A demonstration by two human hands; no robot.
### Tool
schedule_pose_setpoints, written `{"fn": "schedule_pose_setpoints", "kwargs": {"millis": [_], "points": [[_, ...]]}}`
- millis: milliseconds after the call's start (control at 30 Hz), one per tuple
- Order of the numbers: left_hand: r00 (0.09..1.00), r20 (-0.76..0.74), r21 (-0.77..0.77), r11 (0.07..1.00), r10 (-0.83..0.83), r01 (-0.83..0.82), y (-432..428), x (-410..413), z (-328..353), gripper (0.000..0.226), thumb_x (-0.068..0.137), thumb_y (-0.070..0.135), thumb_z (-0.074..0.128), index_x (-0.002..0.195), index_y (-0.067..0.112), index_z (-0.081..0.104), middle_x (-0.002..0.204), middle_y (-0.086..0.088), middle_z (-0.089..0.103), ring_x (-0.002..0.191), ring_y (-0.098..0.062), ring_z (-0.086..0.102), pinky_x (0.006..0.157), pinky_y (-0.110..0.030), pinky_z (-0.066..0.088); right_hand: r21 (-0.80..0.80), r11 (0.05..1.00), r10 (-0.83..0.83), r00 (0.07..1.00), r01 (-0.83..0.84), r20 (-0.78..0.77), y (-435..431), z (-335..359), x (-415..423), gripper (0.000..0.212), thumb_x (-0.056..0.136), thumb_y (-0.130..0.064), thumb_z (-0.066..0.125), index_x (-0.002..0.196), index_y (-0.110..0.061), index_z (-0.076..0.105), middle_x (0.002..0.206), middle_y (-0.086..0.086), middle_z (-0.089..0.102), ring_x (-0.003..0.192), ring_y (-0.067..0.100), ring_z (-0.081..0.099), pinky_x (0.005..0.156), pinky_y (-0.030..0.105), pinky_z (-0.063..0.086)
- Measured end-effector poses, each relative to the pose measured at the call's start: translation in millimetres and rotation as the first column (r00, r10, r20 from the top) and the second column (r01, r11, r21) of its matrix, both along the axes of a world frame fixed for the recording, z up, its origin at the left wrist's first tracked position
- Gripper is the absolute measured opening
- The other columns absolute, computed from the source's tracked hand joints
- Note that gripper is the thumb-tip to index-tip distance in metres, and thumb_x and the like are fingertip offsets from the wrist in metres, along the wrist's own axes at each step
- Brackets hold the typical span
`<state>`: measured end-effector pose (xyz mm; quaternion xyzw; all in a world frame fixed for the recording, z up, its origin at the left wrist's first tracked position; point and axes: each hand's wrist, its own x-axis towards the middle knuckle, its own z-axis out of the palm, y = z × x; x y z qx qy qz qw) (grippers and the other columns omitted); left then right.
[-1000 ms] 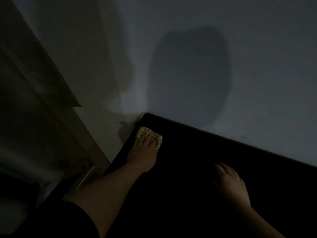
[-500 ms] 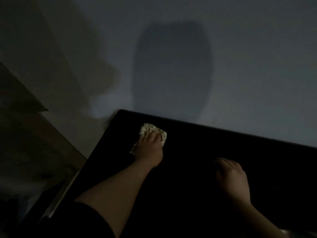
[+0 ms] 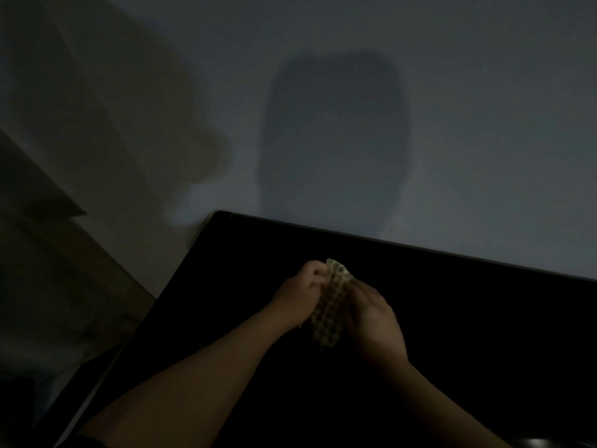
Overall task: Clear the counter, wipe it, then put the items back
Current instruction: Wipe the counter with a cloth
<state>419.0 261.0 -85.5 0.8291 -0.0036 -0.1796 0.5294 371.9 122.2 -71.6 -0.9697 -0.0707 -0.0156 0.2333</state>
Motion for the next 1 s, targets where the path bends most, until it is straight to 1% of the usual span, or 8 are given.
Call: {"fn": "schedule_pose_setpoints", "kwargs": {"millis": [100,200,367,433,500,600,800,1000], "points": [[0.985,0.159,0.242,0.965,0.069,-0.106,37,-10,4,0.038,0.096,0.006,0.038,0.129,0.021,0.048,0.127,0.001,0.056,0.118,-0.019,0.053,0.101,-0.035,0.043,-0.100,0.994,0.017,0.988,-0.032,-0.154,28,-14,10,0.063,0.099,-0.043,0.031,0.151,-0.014,0.010,0.159,0.010,0.006,0.147,0.021,0.008,0.118,0.029,0.004],[0.959,0.281,0.445,0.888,-0.013,-0.118,74,-22,4,0.041,0.097,0.008,0.038,0.135,0.019,0.047,0.140,-0.001,0.048,0.130,-0.021,0.043,0.106,-0.033,0.037,-0.225,0.974,-0.029,0.970,-0.027,-0.240,39,-25,15,0.064,0.098,-0.051,0.024,0.152,-0.023,0.002,0.159,0.011,-0.006,0.147,0.028,-0.004,0.118,0.042,-0.003],[0.958,0.284,0.688,0.704,-0.034,-0.179,132,-30,-6,0.043,0.102,0.024,0.031,0.145,0.018,0.032,0.156,0.003,0.023,0.147,-0.017,0.008,0.118,-0.035,0.012,-0.283,0.953,-0.174,0.960,0.107,-0.221,35,-31,41,0.058,0.098,-0.043,0.024,0.151,-0.025,0.009,0.160,0.009,-0.001,0.146,0.031,-0.001,0.118,0.050,-0.001],[0.967,0.250,0.725,0.655,0.038,-0.213,156,-35,-13,0.046,0.102,0.029,0.030,0.147,0.017,0.027,0.158,0.000,0.018,0.147,-0.020,0.006,0.118,-0.039,0.011,-0.264,0.965,-0.024,0.991,-0.011,-0.129,72,-30,22,0.066,0.087,-0.046,0.031,0.145,-0.015,0.034,0.153,0.017,0.027,0.140,0.038,0.026,0.113,0.059,0.015],[0.965,0.222,0.724,0.640,0.140,-0.259,177,-41,-22,0.048,0.101,0.029,0.033,0.146,0.013,0.028,0.156,-0.006,0.022,0.145,-0.026,0.013,0.117,-0.043,0.016,-0.169,0.956,0.231,0.970,-0.240,-0.070,115,-36,-16,0.064,0.073,-0.049,0.039,0.118,-0.011,0.062,0.127,0.014,0.060,0.118,0.036,0.056,0.106,0.057,0.033],[0.949,0.200,0.616,0.722,0.245,-0.316,191,-55,-29,0.047,0.100,0.025,0.036,0.144,0.010,0.030,0.150,-0.010,0.032,0.137,-0.028,0.031,0.111,-0.040,0.029,-0.156,0.916,0.365,0.929,-0.370,-0.063,130,-40,-30,0.047,0.075,-0.049,0.042,0.100,-0.019,0.067,0.109,0.003,0.069,0.106,0.025,0.065,0.101,0.044,0.028],[0.974,0.087,0.446,0.866,0.209,-0.226,216,-67,-33,0.052,0.103,0.024,0.030,0.151,0.021,0.011,0.159,0.003,0.013,0.143,-0.017,0.022,0.112,-0.027,0.021,-0.242,0.968,-0.108,0.979,0.064,-0.172,85,-34,32,0.062,0.098,-0.043,0.022,0.151,-0.017,0.006,0.159,0.007,0.008,0.147,0.025,0.005,0.118,0.045,-0.002],[0.934,0.148,0.333,0.872,0.326,-0.358,223,-69,-38,0.040,0.101,0.018,0.037,0.141,0.015,0.037,0.145,-0.005,0.043,0.130,-0.021,0.042,0.100,-0.022,0.031,-0.299,0.841,0.440,0.891,-0.452,-0.109,171,-51,-31,0.055,0.079,-0.046,0.037,0.123,-0.021,0.059,0.122,0.003,0.065,0.111,0.027,0.063,0.099,0.045,0.028]]}}
